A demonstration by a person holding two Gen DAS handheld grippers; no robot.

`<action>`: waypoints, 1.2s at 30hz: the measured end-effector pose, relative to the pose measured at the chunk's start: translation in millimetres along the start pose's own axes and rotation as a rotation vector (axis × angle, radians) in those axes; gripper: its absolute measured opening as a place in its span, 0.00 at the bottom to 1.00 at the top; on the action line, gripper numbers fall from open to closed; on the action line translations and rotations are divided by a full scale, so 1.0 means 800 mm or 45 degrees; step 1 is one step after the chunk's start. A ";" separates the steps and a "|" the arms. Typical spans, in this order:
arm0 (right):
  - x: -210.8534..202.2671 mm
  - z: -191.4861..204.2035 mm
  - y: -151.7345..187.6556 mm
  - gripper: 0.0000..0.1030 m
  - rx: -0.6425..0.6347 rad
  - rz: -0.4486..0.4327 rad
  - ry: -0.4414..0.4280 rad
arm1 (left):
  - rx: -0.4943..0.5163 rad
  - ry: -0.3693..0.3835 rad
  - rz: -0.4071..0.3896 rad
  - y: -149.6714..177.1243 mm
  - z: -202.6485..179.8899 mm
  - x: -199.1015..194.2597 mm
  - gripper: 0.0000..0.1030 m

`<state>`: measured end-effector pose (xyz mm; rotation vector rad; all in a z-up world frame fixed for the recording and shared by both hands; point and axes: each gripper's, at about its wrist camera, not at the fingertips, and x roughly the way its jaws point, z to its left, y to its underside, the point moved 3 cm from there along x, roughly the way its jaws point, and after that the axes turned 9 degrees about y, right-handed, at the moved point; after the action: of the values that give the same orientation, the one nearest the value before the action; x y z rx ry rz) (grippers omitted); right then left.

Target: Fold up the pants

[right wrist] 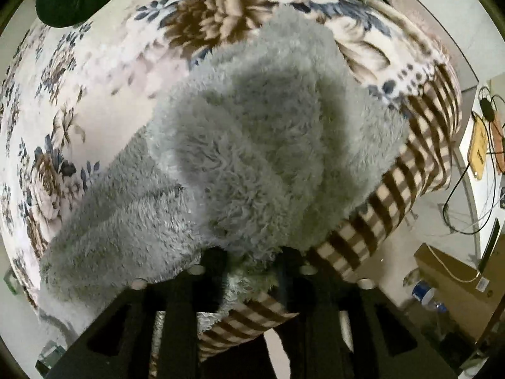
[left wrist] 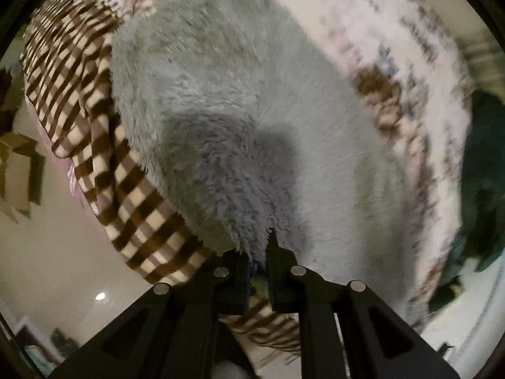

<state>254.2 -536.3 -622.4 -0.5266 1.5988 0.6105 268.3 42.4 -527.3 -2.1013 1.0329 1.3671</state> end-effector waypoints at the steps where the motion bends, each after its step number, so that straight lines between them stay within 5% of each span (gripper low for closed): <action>1: -0.004 -0.002 0.005 0.52 0.007 0.009 -0.048 | -0.007 0.013 -0.015 -0.002 -0.002 -0.011 0.14; 3: -0.017 -0.004 0.018 0.65 0.016 0.014 -0.109 | -0.011 0.041 -0.092 -0.008 -0.005 -0.037 0.27; 5: -0.031 0.001 0.034 0.77 0.005 0.014 -0.159 | 0.017 0.006 -0.169 -0.019 -0.003 -0.061 0.70; 6: -0.034 0.002 0.041 0.83 -0.001 0.015 -0.166 | 0.029 0.003 -0.222 -0.032 -0.005 -0.074 0.76; 11: -0.050 0.031 0.077 0.84 -0.080 -0.017 -0.179 | 0.009 -0.135 -0.388 -0.102 0.034 -0.090 0.78; 15: -0.043 0.065 0.078 0.84 -0.104 -0.022 -0.162 | -0.048 -0.202 -0.383 -0.171 0.058 -0.050 0.78; 16: -0.039 0.074 0.077 0.84 -0.100 -0.018 -0.164 | -0.060 -0.238 -0.359 -0.184 0.065 -0.037 0.77; 17: -0.035 0.083 0.076 0.84 -0.100 -0.013 -0.158 | -0.063 -0.252 -0.342 -0.191 0.075 -0.027 0.60; 18: -0.032 0.089 0.075 0.84 -0.100 -0.008 -0.150 | -0.076 -0.250 -0.317 -0.197 0.084 -0.017 0.41; 19: -0.030 0.095 0.076 0.84 -0.101 -0.006 -0.149 | -0.096 -0.239 -0.293 -0.199 0.093 -0.013 0.06; 23: -0.029 0.114 0.073 0.84 -0.112 -0.017 -0.136 | -0.102 -0.239 -0.424 -0.191 0.119 -0.054 0.06; 30: -0.031 0.082 0.069 0.87 -0.056 0.011 -0.145 | -0.217 -0.184 -0.269 -0.171 0.174 -0.043 0.10; 33: -0.052 0.041 0.064 0.93 0.010 -0.014 -0.184 | -0.110 -0.221 -0.323 -0.159 0.146 -0.064 0.28; 35: -0.074 0.003 0.052 0.93 0.070 -0.075 -0.187 | -0.054 -0.260 -0.355 -0.147 0.125 -0.079 0.72; 36: -0.082 -0.011 0.046 0.93 0.092 -0.102 -0.174 | -0.033 -0.261 -0.387 -0.138 0.114 -0.088 0.75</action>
<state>231.1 -515.5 -553.9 -0.4831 1.4579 0.5156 283.3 199.7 -507.0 -1.9872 0.5893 1.4091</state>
